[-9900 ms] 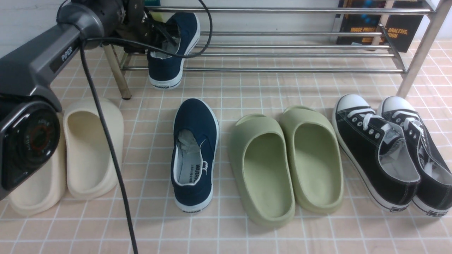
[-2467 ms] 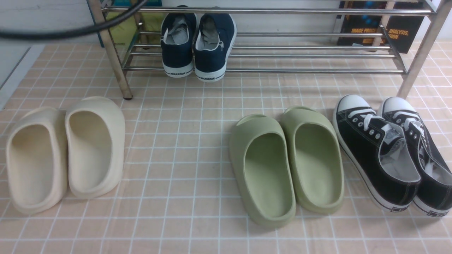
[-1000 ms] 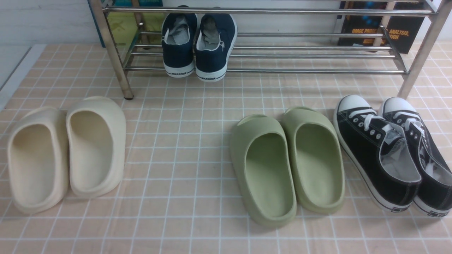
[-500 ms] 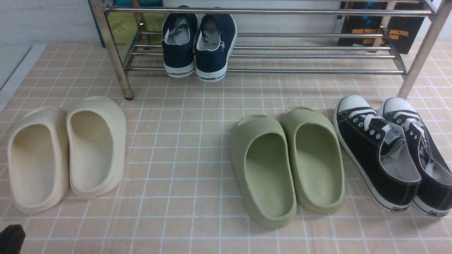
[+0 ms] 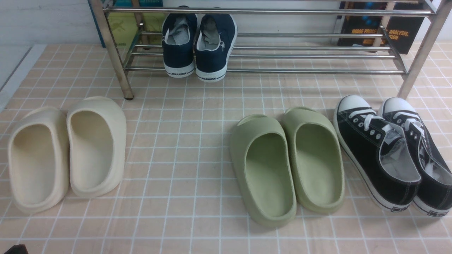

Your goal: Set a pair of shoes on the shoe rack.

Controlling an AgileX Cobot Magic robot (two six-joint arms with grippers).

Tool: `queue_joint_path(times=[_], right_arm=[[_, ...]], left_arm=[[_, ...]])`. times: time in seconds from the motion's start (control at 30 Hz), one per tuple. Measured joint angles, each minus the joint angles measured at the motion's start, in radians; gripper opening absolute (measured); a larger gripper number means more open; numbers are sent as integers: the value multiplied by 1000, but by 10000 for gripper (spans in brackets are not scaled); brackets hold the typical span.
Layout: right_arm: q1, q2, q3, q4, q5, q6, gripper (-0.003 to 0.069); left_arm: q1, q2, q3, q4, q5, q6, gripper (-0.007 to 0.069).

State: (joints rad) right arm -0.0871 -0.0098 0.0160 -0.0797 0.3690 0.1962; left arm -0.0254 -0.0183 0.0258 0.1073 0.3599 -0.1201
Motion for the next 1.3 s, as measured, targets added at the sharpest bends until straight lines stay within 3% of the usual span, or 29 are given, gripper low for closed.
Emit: queue_joint_path(times=[1.3], right_arm=[[0, 0, 0, 0, 0, 0, 240]], left_arm=[[0, 0, -2, 2, 7, 1, 35]])
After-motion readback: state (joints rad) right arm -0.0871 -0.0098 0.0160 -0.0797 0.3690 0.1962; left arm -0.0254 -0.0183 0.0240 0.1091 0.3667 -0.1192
